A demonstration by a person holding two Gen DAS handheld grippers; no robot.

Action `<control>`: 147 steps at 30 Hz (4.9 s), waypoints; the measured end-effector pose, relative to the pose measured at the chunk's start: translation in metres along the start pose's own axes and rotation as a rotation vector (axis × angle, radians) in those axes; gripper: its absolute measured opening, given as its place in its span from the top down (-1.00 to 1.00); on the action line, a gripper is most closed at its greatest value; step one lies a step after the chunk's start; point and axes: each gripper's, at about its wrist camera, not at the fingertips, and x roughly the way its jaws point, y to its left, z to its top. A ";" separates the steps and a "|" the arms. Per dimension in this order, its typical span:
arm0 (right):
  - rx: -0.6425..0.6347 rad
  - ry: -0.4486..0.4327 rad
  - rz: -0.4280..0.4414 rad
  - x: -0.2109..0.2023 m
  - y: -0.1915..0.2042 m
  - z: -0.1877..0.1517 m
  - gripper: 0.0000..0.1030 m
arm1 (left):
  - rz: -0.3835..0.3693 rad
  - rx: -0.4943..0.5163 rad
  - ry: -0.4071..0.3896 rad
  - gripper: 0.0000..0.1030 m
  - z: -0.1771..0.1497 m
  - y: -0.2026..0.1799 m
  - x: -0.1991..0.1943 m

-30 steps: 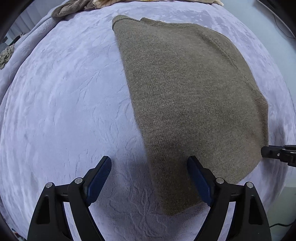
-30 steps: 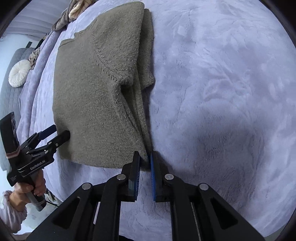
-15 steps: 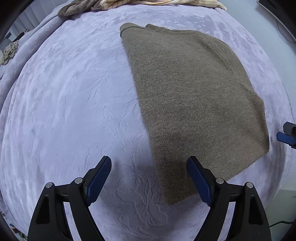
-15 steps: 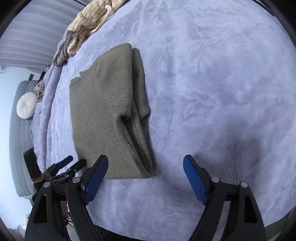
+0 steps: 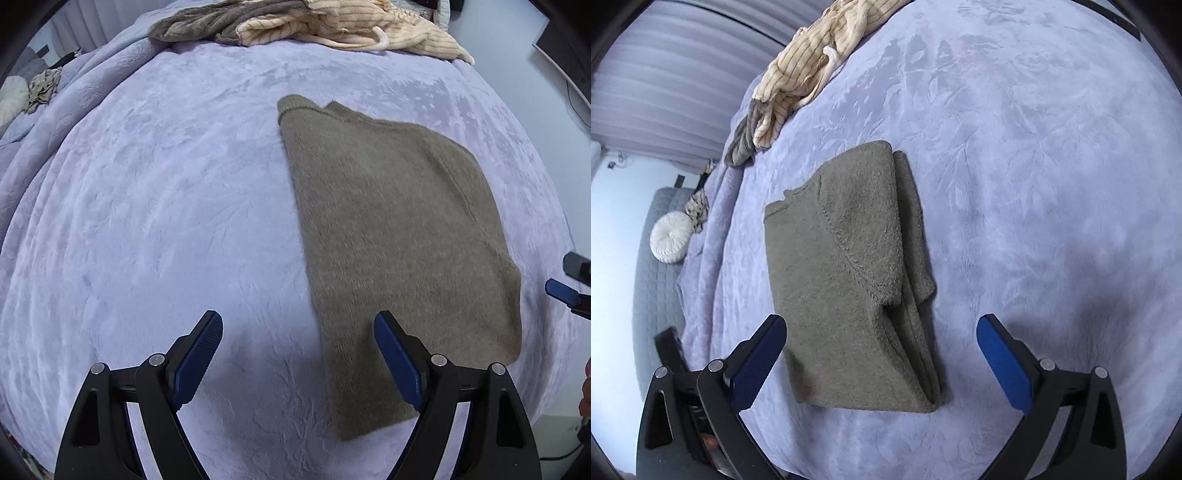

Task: Fold small clothes
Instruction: 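Move the right gripper to the folded sweater edge and position it, then grasp the sweater edge with the left gripper while right gripper pinches the fold, then lay the sweater edge flat and open the left gripper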

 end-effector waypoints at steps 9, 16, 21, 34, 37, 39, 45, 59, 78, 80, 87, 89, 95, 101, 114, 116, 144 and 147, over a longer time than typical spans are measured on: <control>-0.124 0.028 0.061 0.031 0.054 0.046 -0.97 | 0.029 -0.115 -0.030 -0.65 0.055 0.015 0.025; -0.088 0.208 0.090 0.088 0.032 0.053 -0.91 | 0.026 -0.070 0.003 -0.65 0.050 -0.012 0.052; -0.011 0.225 -0.040 0.099 -0.013 0.048 -0.80 | 0.018 -0.072 0.015 -0.65 0.050 -0.011 0.055; 0.136 0.161 0.203 0.071 -0.053 0.025 -0.94 | 0.021 -0.049 0.020 -0.65 0.053 -0.013 0.056; 0.139 0.165 0.208 0.068 -0.056 0.028 -0.95 | 0.017 -0.049 0.024 -0.65 0.052 -0.012 0.056; 0.149 0.151 0.212 0.068 -0.057 0.028 -0.95 | 0.014 -0.047 0.028 -0.65 0.053 -0.010 0.056; 0.154 0.124 0.218 0.065 -0.060 0.027 -0.95 | 0.002 -0.066 0.031 -0.65 0.048 -0.006 0.055; 0.165 0.235 0.226 0.077 -0.062 0.034 -0.95 | -0.166 -0.123 0.070 -0.65 0.044 0.014 0.050; -0.016 0.254 0.403 0.087 -0.041 0.065 -0.95 | -0.476 -0.071 0.209 -0.65 0.055 -0.010 0.093; -0.030 0.256 0.416 0.094 -0.034 0.067 -0.95 | -0.467 -0.071 0.204 -0.65 0.057 -0.012 0.095; 0.000 0.251 0.358 0.109 -0.026 0.065 -0.72 | -0.468 -0.086 0.189 -0.64 0.055 -0.006 0.096; 0.033 0.272 0.325 0.110 -0.031 0.062 -0.15 | -0.452 -0.087 0.163 -0.49 0.053 -0.005 0.090; 0.097 0.241 0.379 0.097 -0.032 0.057 0.38 | -0.454 -0.069 0.093 0.11 0.050 -0.002 0.065; 0.122 0.236 0.467 0.076 -0.015 0.052 0.38 | -0.526 -0.059 0.074 0.16 0.051 0.000 0.035; 0.108 0.244 0.524 0.035 0.041 0.003 0.38 | -0.534 -0.016 0.033 0.16 0.034 0.015 -0.021; 0.107 0.259 0.519 0.039 0.053 -0.013 0.38 | -0.513 -0.016 0.043 0.16 0.032 0.012 -0.017; 0.043 0.339 0.190 0.059 0.089 -0.104 -0.06 | -0.169 -0.216 0.055 0.03 -0.083 0.135 -0.024; 0.034 0.353 0.243 0.059 0.091 -0.117 -0.23 | -0.181 -0.204 0.034 0.03 -0.083 0.131 -0.034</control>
